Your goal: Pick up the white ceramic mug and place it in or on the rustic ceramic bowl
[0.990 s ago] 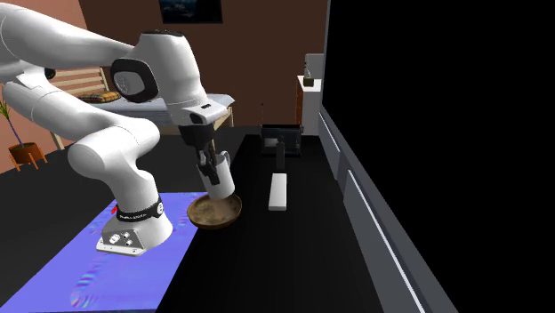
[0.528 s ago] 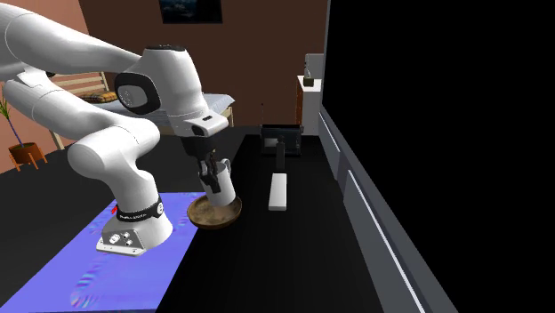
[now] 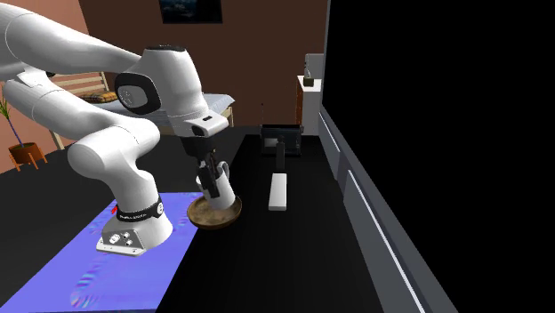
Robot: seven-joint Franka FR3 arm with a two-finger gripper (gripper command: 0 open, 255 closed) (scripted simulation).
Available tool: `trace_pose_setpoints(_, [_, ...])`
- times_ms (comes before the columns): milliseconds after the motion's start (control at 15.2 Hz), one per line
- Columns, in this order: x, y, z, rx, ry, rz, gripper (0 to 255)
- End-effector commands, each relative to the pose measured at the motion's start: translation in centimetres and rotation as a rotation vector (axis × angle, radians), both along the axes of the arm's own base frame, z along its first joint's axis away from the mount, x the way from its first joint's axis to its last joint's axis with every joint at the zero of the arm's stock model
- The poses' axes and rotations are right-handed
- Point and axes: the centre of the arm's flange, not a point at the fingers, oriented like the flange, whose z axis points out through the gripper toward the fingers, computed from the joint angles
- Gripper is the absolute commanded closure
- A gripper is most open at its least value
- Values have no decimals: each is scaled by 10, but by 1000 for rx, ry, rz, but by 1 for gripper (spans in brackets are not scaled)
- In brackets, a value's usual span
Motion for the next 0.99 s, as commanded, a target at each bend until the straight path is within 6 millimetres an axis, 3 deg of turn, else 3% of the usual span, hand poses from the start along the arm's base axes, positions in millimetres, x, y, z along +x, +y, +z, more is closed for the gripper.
trace_pose_setpoints(0, [0, 0, 0, 0, 0, 0, 0])
trace_pose_setpoints(132, [0, 0, 0, 0, 0, 0, 0])
trace_pose_setpoints(396, [-8, -3, 49, 0, 0, 0, 0])
trace_pose_setpoints(924, [-8, -3, 49, 0, 0, 0, 0])
